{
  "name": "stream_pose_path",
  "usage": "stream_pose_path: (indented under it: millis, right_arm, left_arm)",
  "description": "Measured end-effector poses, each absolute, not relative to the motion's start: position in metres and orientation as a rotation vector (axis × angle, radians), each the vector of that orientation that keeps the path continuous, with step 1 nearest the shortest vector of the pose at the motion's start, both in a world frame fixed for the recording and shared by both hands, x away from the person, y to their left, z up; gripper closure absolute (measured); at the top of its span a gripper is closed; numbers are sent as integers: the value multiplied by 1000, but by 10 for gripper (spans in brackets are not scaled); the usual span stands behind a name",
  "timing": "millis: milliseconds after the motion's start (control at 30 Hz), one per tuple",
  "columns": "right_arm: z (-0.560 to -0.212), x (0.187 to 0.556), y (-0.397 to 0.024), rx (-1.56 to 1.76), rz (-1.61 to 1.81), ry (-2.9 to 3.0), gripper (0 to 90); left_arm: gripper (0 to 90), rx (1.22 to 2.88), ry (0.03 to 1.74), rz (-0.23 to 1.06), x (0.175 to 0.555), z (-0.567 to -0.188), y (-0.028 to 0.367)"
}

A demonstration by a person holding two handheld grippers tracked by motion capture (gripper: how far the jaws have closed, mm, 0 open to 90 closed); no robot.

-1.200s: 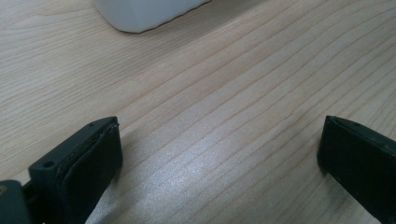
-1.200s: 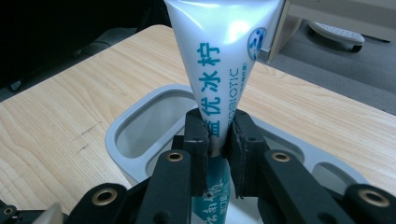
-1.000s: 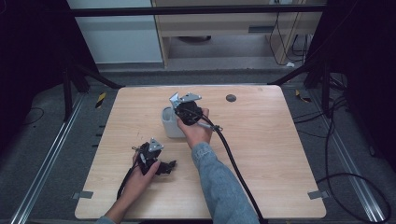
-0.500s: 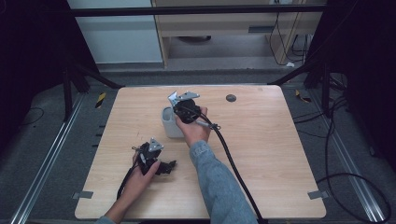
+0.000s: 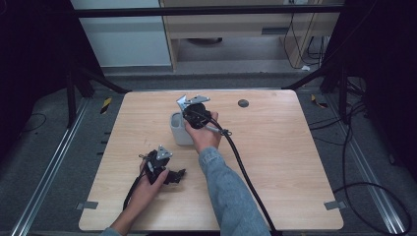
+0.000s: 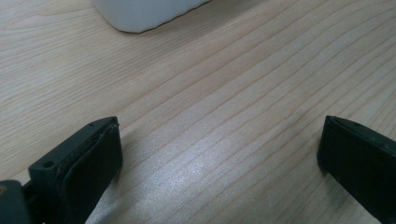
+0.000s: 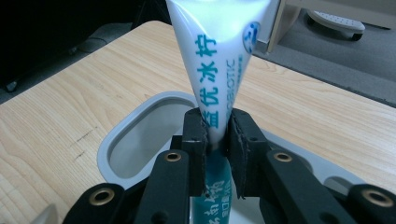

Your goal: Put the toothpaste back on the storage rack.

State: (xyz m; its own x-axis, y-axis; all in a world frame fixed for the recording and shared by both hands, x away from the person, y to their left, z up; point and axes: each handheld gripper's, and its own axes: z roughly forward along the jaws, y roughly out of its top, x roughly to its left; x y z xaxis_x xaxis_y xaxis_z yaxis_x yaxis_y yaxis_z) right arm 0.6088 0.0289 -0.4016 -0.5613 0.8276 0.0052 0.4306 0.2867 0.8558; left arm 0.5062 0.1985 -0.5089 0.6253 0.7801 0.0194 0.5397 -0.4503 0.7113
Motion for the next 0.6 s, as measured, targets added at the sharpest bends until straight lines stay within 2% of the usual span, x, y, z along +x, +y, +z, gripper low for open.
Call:
stream_pose_path:
  millis: [267,600]
  right_arm:
    - [-401,609,32,1123,1191,2121,768]
    - [-396,606,30,1113,1201,2114,718]
  left_arm:
    - [0,2165,1029,455,506,-509,198]
    - [0,2166,1028,454,506,-509,198]
